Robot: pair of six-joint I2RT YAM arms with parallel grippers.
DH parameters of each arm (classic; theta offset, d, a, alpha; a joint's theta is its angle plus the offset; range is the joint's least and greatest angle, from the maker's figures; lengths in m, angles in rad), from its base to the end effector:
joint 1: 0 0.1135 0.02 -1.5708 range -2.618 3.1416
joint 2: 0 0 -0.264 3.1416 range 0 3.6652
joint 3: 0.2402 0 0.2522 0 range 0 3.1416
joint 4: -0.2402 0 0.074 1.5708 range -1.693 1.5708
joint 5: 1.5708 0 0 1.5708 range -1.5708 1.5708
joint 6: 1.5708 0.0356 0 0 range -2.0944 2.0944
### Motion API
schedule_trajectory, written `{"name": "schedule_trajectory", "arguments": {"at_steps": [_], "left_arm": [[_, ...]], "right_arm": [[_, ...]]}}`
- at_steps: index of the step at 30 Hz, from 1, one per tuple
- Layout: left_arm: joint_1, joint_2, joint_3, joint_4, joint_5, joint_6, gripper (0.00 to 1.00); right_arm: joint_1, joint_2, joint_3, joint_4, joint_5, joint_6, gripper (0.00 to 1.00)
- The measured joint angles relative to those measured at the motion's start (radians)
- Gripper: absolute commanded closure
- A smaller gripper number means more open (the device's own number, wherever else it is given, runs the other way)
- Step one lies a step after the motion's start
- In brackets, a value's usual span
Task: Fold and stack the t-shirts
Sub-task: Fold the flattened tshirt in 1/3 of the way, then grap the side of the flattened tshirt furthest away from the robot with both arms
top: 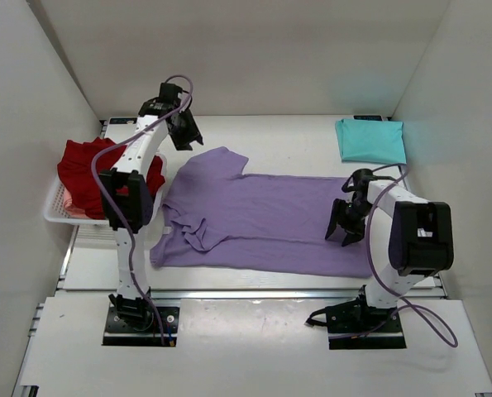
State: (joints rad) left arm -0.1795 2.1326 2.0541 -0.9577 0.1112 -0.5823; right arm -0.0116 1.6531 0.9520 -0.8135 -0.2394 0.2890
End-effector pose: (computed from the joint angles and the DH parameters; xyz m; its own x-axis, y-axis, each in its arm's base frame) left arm 0.4571 -0.0870 0.2834 -0.8353 -0.4039 -0.3730 -0.2709 0.8928 -0.3600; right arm 0.2738 0.0053 0.1560 -0.9575 0.2880 0.0136 0.2826 0.9280 0.2429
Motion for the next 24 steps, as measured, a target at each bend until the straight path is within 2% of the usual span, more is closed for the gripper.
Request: {"name": "schedule_trajectory", "arguments": {"at_steps": [4, 11, 14, 18, 24], "left_arm": [[0.004, 0.14, 0.176, -0.03, -0.027, 0.042, 0.42], [0.003, 0.257, 0.247, -0.077, -0.077, 0.093, 0.4], [-0.001, 0.305, 0.296, -0.089, -0.116, 0.115, 0.38], [-0.007, 0.36, 0.355, -0.088, -0.155, 0.147, 0.32], [-0.021, 0.418, 0.369, -0.09, -0.172, 0.179, 0.32]], "right_arm": [[-0.054, 0.014, 0.01, -0.038, 0.026, -0.016, 0.45], [-0.07, 0.041, 0.05, -0.077, 0.074, -0.044, 0.44], [-0.07, 0.052, 0.108, -0.089, 0.092, -0.05, 0.43], [-0.069, 0.052, 0.214, -0.089, 0.092, -0.056, 0.36], [-0.081, 0.037, 0.328, -0.068, 0.08, -0.049, 0.34]]}}
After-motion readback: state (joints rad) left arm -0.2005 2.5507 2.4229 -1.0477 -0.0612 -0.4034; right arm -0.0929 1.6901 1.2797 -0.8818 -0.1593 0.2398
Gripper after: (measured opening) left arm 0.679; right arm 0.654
